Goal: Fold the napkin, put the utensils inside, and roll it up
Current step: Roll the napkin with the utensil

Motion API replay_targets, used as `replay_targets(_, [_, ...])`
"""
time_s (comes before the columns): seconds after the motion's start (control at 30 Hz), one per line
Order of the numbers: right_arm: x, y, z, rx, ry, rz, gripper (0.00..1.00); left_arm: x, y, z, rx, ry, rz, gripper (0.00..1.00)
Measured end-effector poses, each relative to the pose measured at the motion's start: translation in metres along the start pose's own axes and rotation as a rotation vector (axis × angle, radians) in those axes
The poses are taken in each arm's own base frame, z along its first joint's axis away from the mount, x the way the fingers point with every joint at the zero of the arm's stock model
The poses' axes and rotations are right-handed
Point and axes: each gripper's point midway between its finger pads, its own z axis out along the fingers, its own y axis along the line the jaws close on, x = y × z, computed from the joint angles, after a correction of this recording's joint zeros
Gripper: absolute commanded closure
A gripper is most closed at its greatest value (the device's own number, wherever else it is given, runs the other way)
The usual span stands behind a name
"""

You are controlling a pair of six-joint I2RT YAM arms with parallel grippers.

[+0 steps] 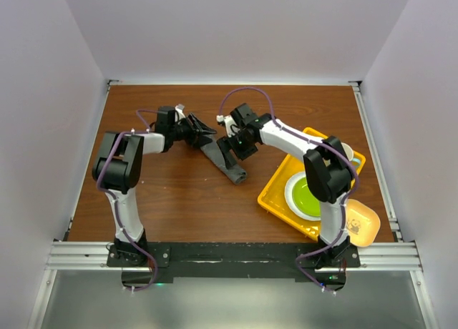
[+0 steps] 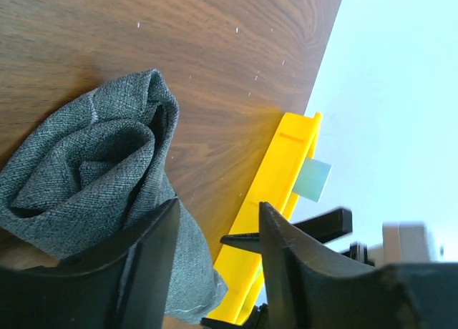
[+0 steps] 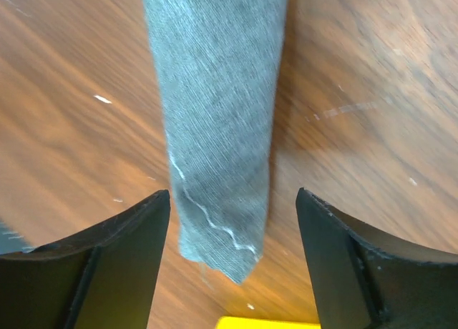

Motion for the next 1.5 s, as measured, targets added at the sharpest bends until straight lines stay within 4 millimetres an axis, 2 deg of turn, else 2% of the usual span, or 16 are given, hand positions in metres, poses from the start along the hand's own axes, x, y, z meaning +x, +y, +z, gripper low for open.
replay_targets(0.1, [0.002, -0.001, -0.007, 0.108, -0.028, -0.095, 0.16, -0.004, -0.003, -0.004, -0.012, -0.016, -0.012, 0.4])
replay_targets(0.23, [-0.02, 0.012, -0.016, 0.18, -0.114, -0.199, 0.1, -0.015, -0.011, -0.019, -0.033, -0.067, -0.029, 0.37])
replay_targets(0.37, [-0.049, 0.025, -0.007, 0.204, -0.157, -0.251, 0.09, -0.036, -0.023, -0.041, -0.038, -0.131, -0.034, 0.33])
replay_targets(0.47, [-0.063, 0.029, 0.008, 0.229, -0.165, -0.275, 0.09, -0.049, -0.027, -0.057, -0.038, -0.172, -0.04, 0.32])
replay_targets(0.6, [-0.052, 0.024, 0.033, 0.284, -0.109, -0.299, 0.08, -0.06, -0.021, -0.071, -0.048, -0.203, -0.045, 0.32])
replay_targets(0.73, [-0.042, 0.021, 0.046, 0.336, -0.069, -0.325, 0.09, -0.059, -0.01, -0.08, -0.065, -0.211, -0.058, 0.31])
replay_targets(0.83, [-0.039, 0.02, 0.05, 0.375, -0.061, -0.343, 0.13, -0.056, -0.004, -0.082, -0.076, -0.207, -0.066, 0.31])
replay_targets(0.9, [-0.039, 0.017, 0.051, 0.409, -0.063, -0.349, 0.19, -0.053, 0.0, -0.082, -0.082, -0.202, -0.073, 0.31])
replay_targets(1.0, [-0.039, 0.013, 0.055, 0.443, -0.062, -0.352, 0.33, -0.053, 0.004, -0.084, -0.087, -0.197, -0.078, 0.31])
replay_targets(1.07, [-0.041, 0.01, 0.055, 0.466, -0.068, -0.356, 0.39, -0.056, 0.007, -0.087, -0.087, -0.203, -0.083, 0.31])
replay_targets(1.1, [-0.041, 0.009, 0.056, 0.473, -0.07, -0.353, 0.47, -0.057, 0.008, -0.088, -0.088, -0.207, -0.085, 0.31])
replay_targets(1.2, [-0.043, 0.008, 0.058, 0.482, -0.076, -0.353, 0.6, -0.061, 0.011, -0.092, -0.091, -0.216, -0.088, 0.31])
replay_targets(1.33, [-0.044, 0.009, 0.058, 0.479, -0.077, -0.348, 0.68, -0.064, 0.013, -0.095, -0.09, -0.22, -0.083, 0.31])
replay_targets(1.5, [-0.049, 0.019, 0.058, 0.374, -0.08, -0.312, 0.7, -0.062, 0.011, -0.097, -0.075, -0.202, -0.081, 0.31])
